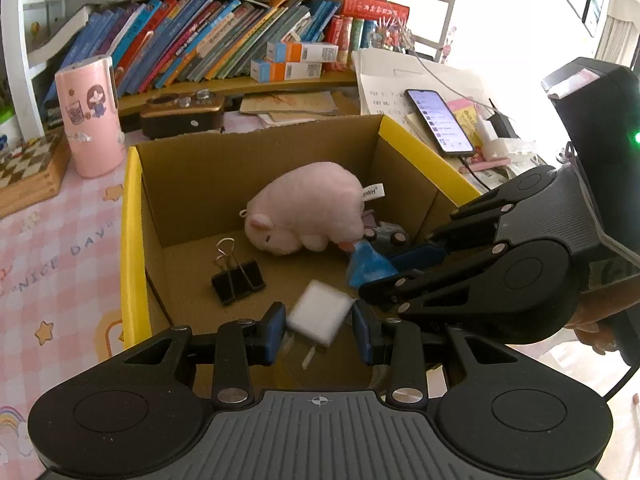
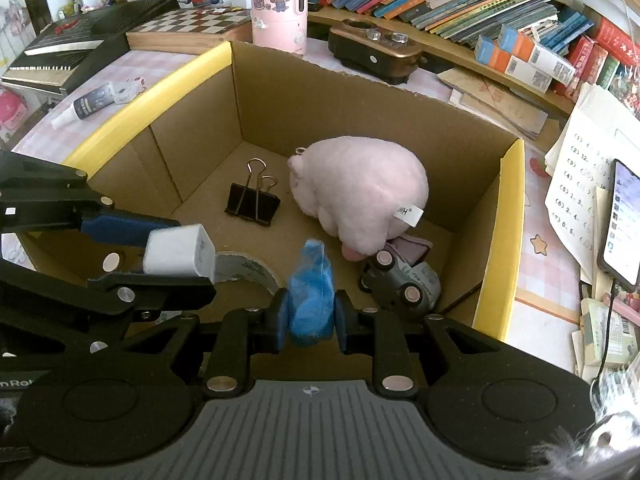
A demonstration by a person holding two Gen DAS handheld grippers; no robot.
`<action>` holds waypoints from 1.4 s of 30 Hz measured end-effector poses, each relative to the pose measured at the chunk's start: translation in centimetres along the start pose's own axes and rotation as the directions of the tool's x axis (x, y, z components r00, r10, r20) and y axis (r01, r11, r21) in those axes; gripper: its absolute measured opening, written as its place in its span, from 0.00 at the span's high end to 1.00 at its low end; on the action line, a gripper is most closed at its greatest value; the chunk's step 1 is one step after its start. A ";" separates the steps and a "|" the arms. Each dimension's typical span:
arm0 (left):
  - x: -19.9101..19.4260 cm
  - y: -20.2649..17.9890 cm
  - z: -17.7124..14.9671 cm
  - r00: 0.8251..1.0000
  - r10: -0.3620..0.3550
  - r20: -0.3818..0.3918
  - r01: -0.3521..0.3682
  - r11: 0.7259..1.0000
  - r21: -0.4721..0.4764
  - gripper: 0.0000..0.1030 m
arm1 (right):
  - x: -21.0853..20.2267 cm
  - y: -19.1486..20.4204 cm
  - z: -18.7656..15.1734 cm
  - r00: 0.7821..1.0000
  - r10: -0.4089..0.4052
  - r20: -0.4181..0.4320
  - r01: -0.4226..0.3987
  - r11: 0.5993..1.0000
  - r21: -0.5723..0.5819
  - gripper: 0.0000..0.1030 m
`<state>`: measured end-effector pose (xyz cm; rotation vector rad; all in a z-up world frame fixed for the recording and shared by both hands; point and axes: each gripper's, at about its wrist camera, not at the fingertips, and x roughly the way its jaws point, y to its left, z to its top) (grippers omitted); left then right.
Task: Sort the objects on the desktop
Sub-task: 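Lower both tools into the yellow box and open them, releasing both items, then lift both open tools out of the box and move toward the spray bottle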
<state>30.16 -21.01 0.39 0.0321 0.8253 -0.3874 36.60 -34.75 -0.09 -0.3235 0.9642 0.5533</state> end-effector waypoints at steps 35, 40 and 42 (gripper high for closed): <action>-10.5 0.8 -4.9 0.945 0.117 0.307 -0.115 0.993 -0.024 0.24 | -11.3 3.7 -8.1 0.887 -0.304 0.346 0.149 0.900 0.409 0.42; -11.1 1.4 -6.3 0.951 0.099 0.294 -0.098 0.995 -0.020 0.23 | -11.1 6.0 -9.9 0.882 -0.341 0.326 0.160 0.866 0.475 0.42; -11.3 1.8 -6.9 0.953 0.094 0.288 -0.093 0.995 -0.019 0.23 | -10.9 7.1 -10.5 0.883 -0.353 0.308 0.164 0.848 0.503 0.42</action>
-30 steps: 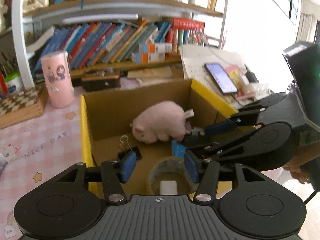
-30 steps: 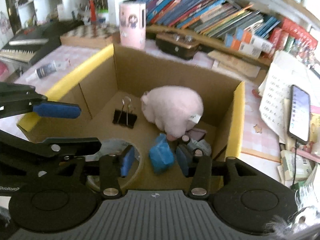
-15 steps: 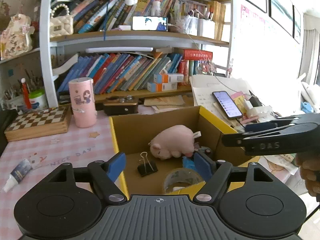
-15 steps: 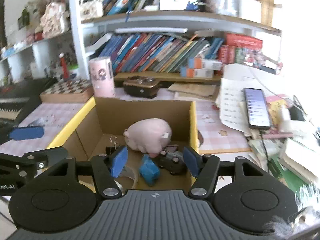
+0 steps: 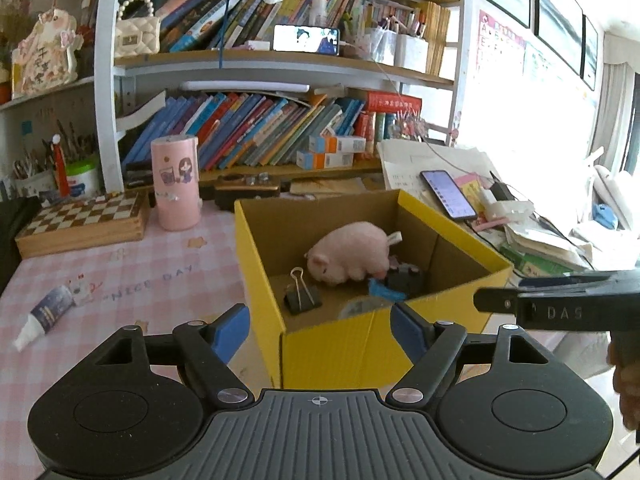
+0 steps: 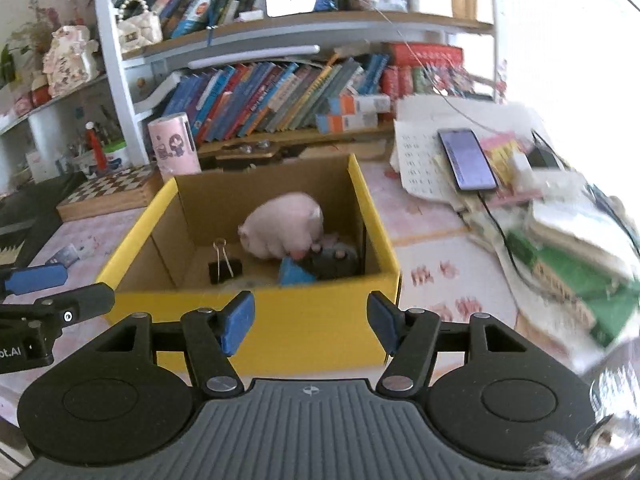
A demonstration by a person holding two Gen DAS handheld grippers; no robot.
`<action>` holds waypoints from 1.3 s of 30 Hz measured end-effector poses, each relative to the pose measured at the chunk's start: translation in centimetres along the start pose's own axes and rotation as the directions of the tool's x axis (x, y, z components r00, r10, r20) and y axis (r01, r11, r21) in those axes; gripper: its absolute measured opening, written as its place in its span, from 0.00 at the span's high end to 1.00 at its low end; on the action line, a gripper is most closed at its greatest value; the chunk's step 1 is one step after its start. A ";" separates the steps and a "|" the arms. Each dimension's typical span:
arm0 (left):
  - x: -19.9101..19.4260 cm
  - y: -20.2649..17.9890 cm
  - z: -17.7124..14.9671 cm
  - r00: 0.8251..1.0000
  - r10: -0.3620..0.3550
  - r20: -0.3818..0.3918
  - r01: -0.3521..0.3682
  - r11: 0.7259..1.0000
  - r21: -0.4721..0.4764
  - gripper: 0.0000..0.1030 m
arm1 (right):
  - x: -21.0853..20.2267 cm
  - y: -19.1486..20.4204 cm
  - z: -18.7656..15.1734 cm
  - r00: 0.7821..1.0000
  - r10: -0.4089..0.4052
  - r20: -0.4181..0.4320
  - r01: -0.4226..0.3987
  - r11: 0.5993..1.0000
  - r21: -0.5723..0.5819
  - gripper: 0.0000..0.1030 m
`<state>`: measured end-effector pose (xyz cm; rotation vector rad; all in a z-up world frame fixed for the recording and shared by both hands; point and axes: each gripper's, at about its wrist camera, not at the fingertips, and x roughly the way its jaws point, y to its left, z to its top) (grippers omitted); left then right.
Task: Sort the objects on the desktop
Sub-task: 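Lift both open tools out of the box and move toward the spray bottle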
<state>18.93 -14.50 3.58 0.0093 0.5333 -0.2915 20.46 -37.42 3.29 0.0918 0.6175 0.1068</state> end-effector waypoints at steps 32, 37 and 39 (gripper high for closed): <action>-9.2 7.1 -9.0 0.988 -0.062 -0.140 0.070 0.996 0.055 0.15 | -6.4 12.8 -11.6 0.980 -0.082 -0.179 0.097 0.992 0.080 0.36; -10.7 8.5 -9.9 0.988 -0.042 -0.148 0.049 0.998 0.047 0.12 | -6.7 15.3 -13.0 0.976 -0.034 -0.217 0.048 0.997 0.061 0.33; -11.3 9.1 -10.2 0.989 -0.030 -0.147 0.036 0.999 0.041 0.12 | -6.8 16.3 -13.3 0.975 -0.016 -0.224 0.028 0.998 0.048 0.33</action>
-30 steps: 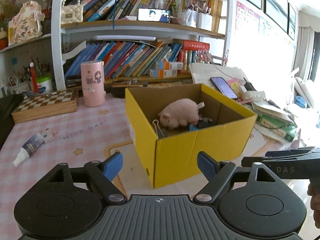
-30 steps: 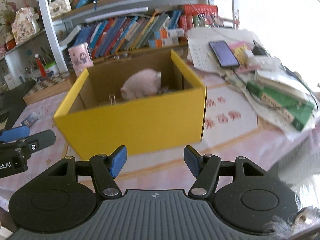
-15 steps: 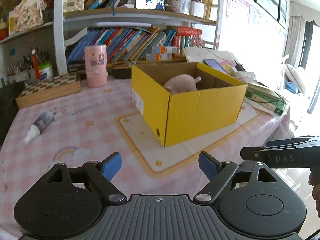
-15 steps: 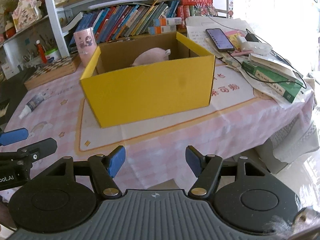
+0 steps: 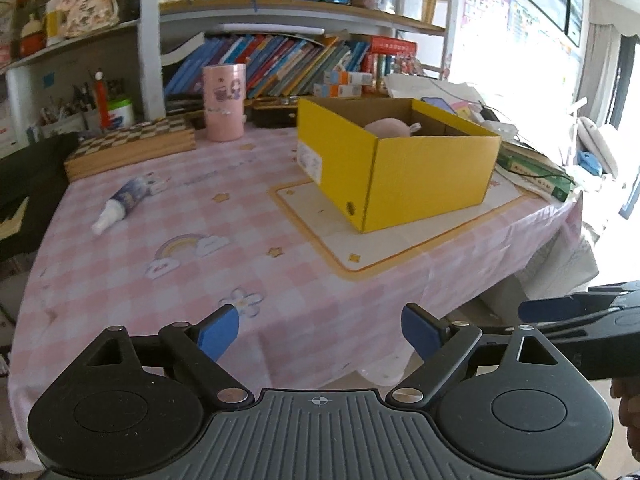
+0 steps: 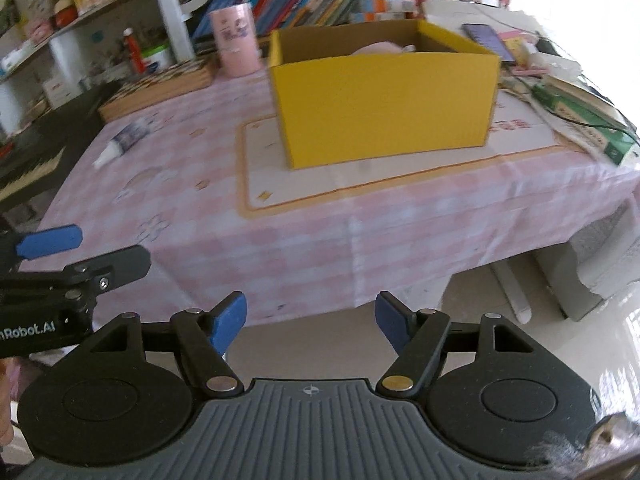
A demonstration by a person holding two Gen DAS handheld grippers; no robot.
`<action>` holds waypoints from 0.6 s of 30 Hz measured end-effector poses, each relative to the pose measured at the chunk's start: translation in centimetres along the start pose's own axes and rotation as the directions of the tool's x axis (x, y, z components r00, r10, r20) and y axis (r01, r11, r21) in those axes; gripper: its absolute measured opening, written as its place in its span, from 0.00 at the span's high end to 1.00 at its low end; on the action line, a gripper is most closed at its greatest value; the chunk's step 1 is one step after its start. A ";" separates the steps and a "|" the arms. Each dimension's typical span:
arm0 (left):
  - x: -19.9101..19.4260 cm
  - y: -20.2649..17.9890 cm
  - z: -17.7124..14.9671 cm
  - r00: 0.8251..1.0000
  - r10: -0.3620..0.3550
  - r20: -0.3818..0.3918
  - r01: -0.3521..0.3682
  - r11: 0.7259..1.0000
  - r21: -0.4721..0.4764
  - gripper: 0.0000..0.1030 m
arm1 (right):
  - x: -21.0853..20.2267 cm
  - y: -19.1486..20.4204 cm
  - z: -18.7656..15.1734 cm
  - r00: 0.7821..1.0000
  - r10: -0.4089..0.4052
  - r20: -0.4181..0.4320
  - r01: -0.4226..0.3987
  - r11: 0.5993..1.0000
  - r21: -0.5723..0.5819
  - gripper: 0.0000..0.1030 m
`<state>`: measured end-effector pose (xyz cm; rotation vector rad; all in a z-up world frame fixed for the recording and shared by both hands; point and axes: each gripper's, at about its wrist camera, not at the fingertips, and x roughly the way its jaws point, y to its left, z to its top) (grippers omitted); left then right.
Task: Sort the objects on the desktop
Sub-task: 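Lift both open tools out of the box and move toward the spray bottle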
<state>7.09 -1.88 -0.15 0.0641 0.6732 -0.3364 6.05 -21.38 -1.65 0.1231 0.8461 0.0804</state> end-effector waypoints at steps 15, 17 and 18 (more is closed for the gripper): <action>-2.9 4.5 -1.4 0.994 0.111 0.016 -0.110 0.992 -0.066 0.11 | 0.4 5.7 0.0 0.995 0.096 0.012 -0.094 0.991 -0.092 0.32; -3.3 5.2 -1.7 0.992 0.128 0.017 -0.126 0.989 -0.080 0.11 | 0.6 6.5 0.1 0.994 0.108 0.013 -0.106 0.988 -0.109 0.32; -3.4 5.6 -1.8 0.991 0.136 0.017 -0.134 0.987 -0.088 0.11 | 0.6 6.8 0.1 0.993 0.115 0.012 -0.113 0.987 -0.118 0.32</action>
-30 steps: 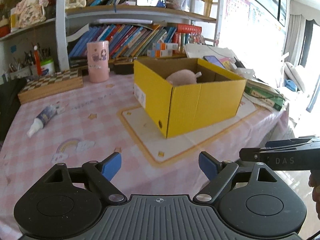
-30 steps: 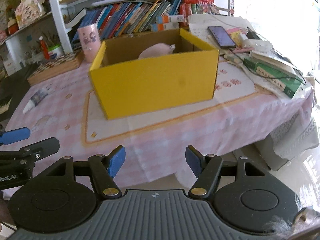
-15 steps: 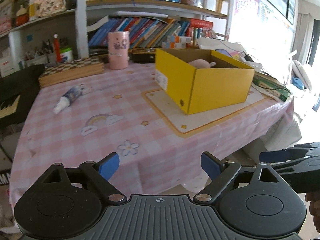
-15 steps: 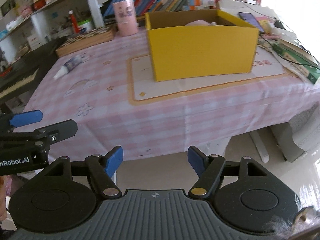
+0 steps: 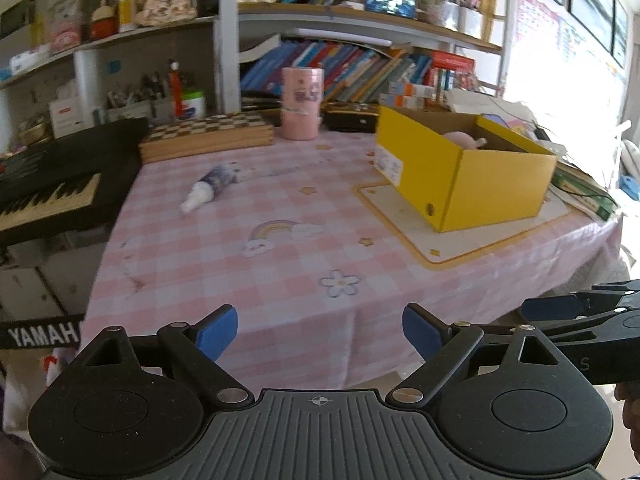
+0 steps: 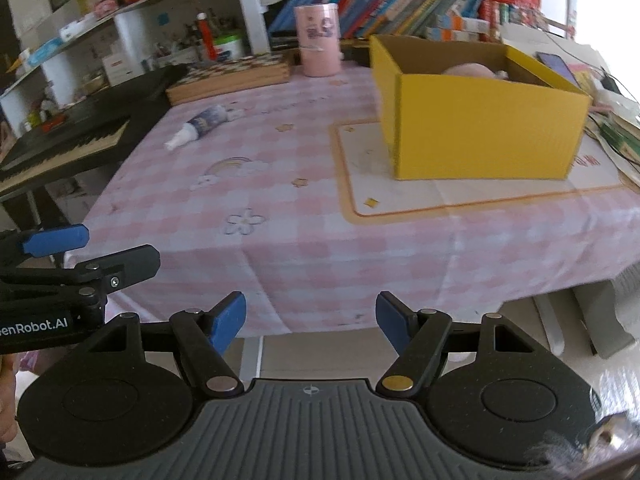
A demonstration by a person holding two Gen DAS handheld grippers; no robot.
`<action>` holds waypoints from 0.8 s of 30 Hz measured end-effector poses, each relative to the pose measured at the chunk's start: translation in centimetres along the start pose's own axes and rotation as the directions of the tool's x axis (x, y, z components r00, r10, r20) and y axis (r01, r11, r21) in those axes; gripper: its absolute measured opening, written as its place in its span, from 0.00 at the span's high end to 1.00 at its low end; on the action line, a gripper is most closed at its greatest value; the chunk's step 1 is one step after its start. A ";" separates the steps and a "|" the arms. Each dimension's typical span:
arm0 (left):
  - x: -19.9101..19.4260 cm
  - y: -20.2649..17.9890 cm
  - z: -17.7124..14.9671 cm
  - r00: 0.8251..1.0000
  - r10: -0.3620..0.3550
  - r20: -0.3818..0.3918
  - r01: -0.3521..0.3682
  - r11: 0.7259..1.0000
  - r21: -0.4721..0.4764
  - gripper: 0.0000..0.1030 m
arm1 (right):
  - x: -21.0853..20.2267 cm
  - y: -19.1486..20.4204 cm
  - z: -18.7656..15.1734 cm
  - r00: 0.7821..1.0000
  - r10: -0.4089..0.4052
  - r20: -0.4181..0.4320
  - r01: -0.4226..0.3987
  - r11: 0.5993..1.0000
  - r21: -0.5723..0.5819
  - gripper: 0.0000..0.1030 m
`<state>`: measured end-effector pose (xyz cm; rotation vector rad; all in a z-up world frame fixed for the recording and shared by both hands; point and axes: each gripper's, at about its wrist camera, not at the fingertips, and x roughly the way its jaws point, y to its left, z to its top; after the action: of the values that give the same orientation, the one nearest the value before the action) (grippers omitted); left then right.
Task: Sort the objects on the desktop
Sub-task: 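Lift both open tools out of the box and move toward the spray bottle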
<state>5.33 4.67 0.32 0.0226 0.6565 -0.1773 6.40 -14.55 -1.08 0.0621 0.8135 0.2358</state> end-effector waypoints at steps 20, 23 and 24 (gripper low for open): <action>-1.4 4.7 -0.7 0.995 0.103 0.006 -0.102 0.989 -0.105 0.10 | 1.9 5.3 1.8 0.995 0.095 -0.014 -0.097 0.985 -0.142 0.32; -1.3 5.0 -0.7 0.994 0.111 0.006 -0.110 0.987 -0.115 0.10 | 2.2 5.4 2.1 0.994 0.105 -0.020 -0.107 0.983 -0.149 0.32; -1.2 5.0 -0.7 0.994 0.114 0.007 -0.112 0.987 -0.118 0.10 | 2.4 5.4 2.2 0.994 0.108 -0.020 -0.110 0.982 -0.153 0.32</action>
<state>4.83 9.84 0.34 -0.0543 0.6492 -0.0295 8.59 -8.64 -0.43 -0.0402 0.8018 0.4018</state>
